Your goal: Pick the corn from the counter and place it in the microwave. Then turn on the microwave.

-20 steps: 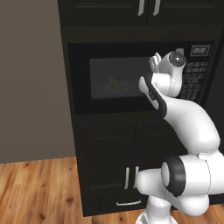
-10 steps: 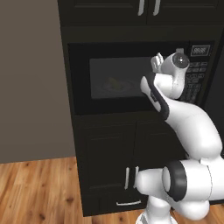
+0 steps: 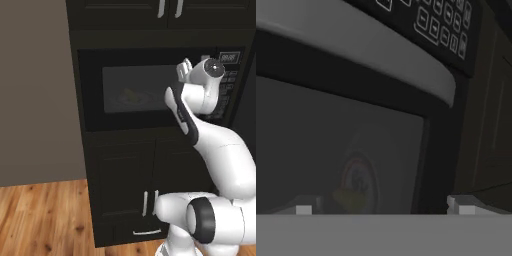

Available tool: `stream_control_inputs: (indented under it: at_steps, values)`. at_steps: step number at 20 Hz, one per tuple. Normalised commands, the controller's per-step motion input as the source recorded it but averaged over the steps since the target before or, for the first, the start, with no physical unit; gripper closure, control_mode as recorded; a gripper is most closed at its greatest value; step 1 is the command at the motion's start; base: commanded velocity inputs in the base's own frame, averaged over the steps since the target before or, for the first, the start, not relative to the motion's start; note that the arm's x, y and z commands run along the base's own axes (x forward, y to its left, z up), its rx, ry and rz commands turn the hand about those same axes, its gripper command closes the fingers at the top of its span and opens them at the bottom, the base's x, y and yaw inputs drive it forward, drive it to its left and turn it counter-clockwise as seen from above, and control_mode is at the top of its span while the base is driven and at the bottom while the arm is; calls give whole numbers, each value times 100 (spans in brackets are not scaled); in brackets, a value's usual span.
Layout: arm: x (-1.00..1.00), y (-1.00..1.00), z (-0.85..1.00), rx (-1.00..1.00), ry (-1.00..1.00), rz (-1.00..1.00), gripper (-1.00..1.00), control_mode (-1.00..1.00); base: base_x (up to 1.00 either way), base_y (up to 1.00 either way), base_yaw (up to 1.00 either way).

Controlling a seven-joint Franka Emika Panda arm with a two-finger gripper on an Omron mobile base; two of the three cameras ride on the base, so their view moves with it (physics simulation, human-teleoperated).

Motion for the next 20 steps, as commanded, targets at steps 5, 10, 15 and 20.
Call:
stream_control_inputs:
  at_steps: [5,10,15,20]
  values:
    - [-35,-4,18,0,0,0,-100,-100,0,0,0]
    - [-34,-2,19,0,0,0,-100,-100,0,0,0]
    - [-35,-6,17,0,3,0,-100,-100,0,0,0]
    - [-33,-12,11,0,10,-1,-100,-100,0,0,0]
